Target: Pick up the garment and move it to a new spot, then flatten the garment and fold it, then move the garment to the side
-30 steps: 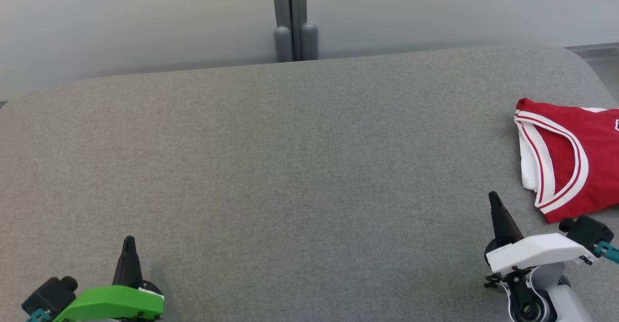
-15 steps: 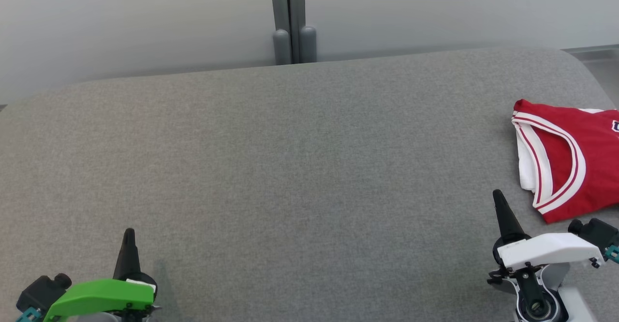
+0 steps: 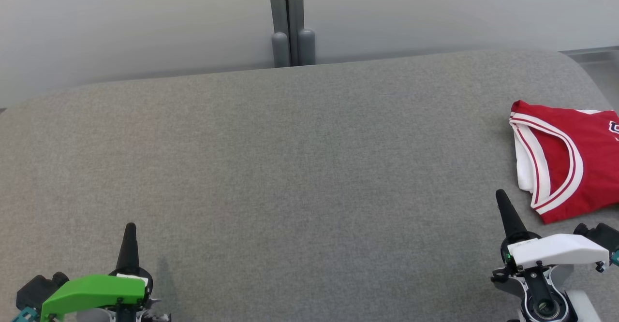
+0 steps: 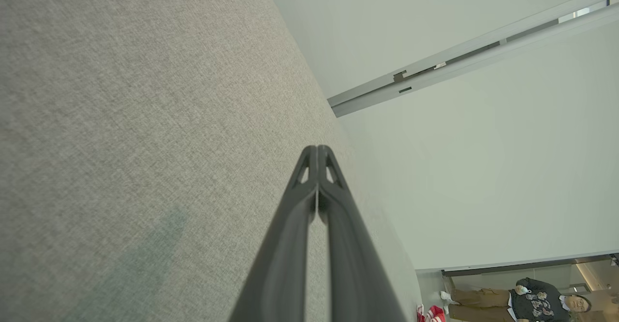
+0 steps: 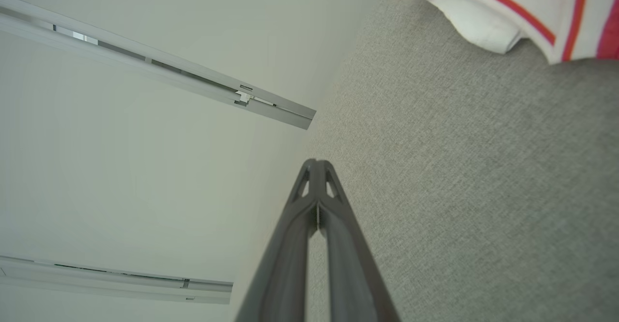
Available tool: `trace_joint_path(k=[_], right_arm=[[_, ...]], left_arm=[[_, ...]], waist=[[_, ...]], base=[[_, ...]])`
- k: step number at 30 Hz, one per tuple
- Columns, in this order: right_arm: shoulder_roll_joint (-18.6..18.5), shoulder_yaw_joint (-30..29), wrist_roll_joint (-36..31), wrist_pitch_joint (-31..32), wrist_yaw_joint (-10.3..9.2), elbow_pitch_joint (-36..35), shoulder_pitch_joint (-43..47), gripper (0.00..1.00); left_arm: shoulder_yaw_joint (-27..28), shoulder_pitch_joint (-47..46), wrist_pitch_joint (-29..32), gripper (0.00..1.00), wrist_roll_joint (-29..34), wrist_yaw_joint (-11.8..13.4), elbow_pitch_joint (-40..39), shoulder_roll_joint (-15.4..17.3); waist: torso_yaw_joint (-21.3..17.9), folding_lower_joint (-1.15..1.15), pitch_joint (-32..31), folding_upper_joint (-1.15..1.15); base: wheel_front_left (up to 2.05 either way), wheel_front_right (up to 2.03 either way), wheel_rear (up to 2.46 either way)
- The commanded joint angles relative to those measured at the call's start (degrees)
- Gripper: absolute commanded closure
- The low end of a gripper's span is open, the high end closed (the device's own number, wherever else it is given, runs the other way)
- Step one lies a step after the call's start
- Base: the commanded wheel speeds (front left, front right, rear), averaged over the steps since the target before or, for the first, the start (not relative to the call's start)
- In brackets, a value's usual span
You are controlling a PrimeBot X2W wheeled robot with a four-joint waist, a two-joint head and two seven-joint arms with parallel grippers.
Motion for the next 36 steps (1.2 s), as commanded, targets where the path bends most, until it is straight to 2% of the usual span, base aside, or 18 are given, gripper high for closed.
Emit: trace_joint_path(k=[1,36], right_arm=[[-0.4,-0.3,1.6,0.5,-0.03,-0.9,0.2,1.0],[-0.5,-1.7,17.5,4.8,-0.04,-3.5,1.5,1.0]], left_arm=[[0.3,-1.5,0.4,1.0,-1.5,-0.2,-0.7,0.5],[0.9,-2.9,4.8,1.0,-18.5,-0.6,-2.0,0.6]], waist=[[0.0,0.0,-0.1,0.0],[-0.6,0.0,-1.1,0.0]], base=[[0.0,0.0,0.0],[0.0,0.0,0.0]])
